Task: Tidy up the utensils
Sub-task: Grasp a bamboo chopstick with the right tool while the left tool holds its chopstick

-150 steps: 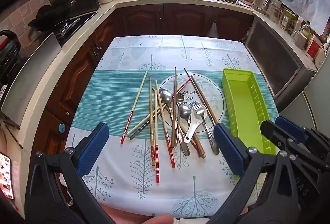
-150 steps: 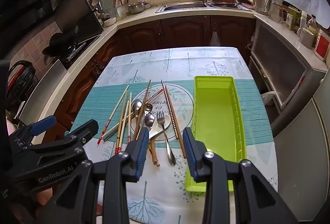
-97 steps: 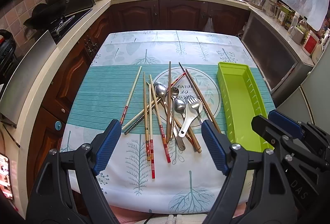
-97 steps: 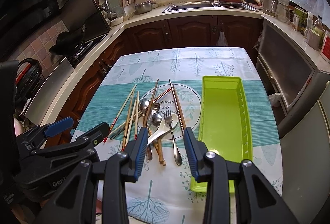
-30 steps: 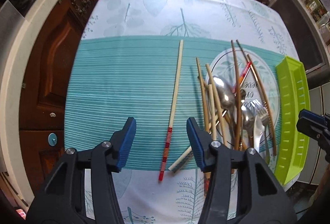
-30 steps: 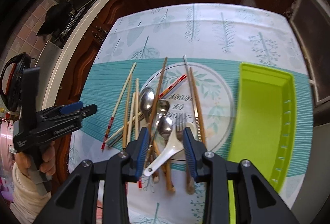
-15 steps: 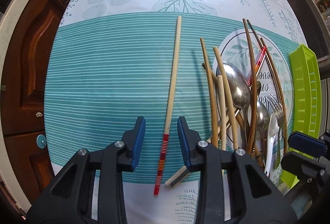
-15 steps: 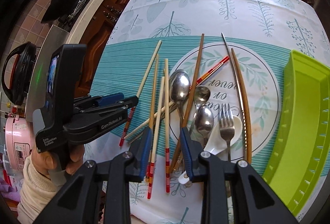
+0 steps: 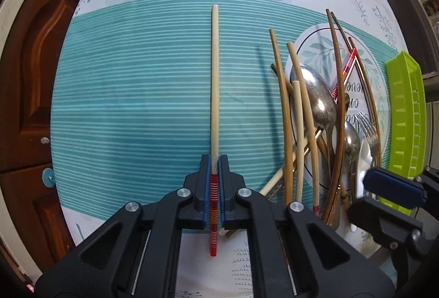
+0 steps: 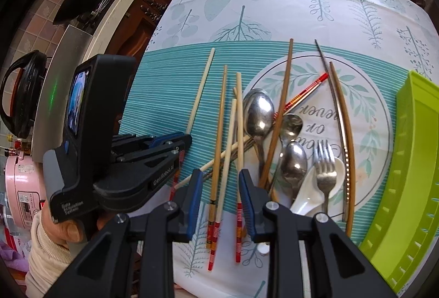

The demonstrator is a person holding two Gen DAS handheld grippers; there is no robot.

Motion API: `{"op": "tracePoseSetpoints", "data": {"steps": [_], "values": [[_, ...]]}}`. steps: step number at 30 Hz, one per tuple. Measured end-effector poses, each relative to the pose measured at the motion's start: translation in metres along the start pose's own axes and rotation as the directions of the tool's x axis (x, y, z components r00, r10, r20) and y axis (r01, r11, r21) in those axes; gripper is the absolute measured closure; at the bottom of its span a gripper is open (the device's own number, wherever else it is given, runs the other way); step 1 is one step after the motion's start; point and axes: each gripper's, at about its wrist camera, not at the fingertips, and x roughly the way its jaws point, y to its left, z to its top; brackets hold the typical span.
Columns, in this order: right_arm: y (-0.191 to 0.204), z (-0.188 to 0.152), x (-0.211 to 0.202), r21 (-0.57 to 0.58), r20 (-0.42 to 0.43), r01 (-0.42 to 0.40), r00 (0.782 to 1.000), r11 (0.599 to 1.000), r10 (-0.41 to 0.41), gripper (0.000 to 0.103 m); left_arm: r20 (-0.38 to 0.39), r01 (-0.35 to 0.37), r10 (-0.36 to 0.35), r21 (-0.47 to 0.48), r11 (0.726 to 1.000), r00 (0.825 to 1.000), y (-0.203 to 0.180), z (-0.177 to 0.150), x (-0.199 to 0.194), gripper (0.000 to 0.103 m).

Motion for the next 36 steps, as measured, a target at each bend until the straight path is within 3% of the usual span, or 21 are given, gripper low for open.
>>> {"op": "tracePoseSetpoints", "data": {"steps": [13, 34, 36], "values": [[0.019, 0.029, 0.041, 0.067, -0.030, 0.027, 0.999, 0.997, -0.025, 0.076, 0.041, 0.063, -0.061, -0.071, 0.995, 0.997, 0.040, -0.022, -0.010, 0.100], [0.031, 0.040, 0.068, 0.072, -0.062, 0.154, 0.987, 0.985, -0.150, 0.076, 0.056, 0.111, -0.107, -0.076, 0.991, 0.993, 0.055, -0.031, -0.017, 0.100], [0.033, 0.040, 0.070, 0.067, -0.064, 0.160, 0.986, 0.985, -0.155, 0.081, 0.052, 0.114, -0.110, -0.075, 0.991, 0.993, 0.055, -0.031, -0.015, 0.100]]}}
